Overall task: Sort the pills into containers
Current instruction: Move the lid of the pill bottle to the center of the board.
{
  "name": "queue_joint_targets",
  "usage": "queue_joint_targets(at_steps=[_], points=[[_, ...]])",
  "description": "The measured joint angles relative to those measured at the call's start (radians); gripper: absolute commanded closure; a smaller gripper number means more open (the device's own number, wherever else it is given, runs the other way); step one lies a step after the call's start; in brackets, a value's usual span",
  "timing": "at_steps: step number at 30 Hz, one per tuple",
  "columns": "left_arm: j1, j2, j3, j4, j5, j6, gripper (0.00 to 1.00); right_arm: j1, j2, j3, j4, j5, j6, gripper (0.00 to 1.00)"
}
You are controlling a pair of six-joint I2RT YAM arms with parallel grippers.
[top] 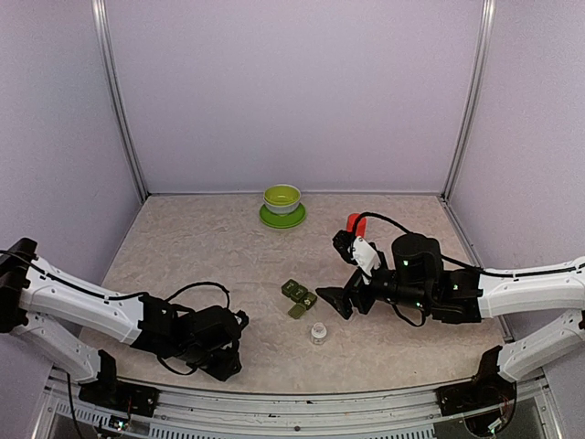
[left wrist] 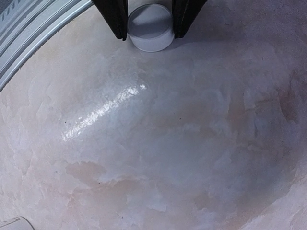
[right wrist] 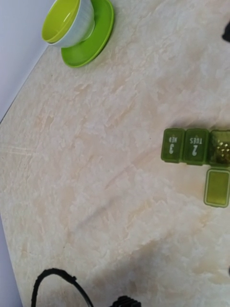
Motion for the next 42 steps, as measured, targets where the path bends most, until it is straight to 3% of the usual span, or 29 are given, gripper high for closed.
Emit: queue_joint_targets(at_steps=[13,24,30,35,42], points=[[0.027,0.077,0.068,0.003,-0.061,0.061,0.8,0.0,0.0,-0.005,0.013,0.005,0.002,0.0],[0.287,0.287,0.276,0.097,-0.028,0.267,0.75,0.0,-0.01,-0.041,0.021,0.008,0.026,0.0],[0.372,0.362,0.355,0.14,0.015,0.345,0.63,0.0,-0.045,-0.061,0.023,0.013,0.043,0.0],[0.395,0.372,0.359,0.145,0.034,0.372,0.4,0.0,-0.056,-0.075,0.025,0.019,0.053,0.0],[0.39,0.314,0.364,0.136,0.037,0.385,0.19,0.0,-0.06,-0.096,0.032,0.027,0.071,0.0]])
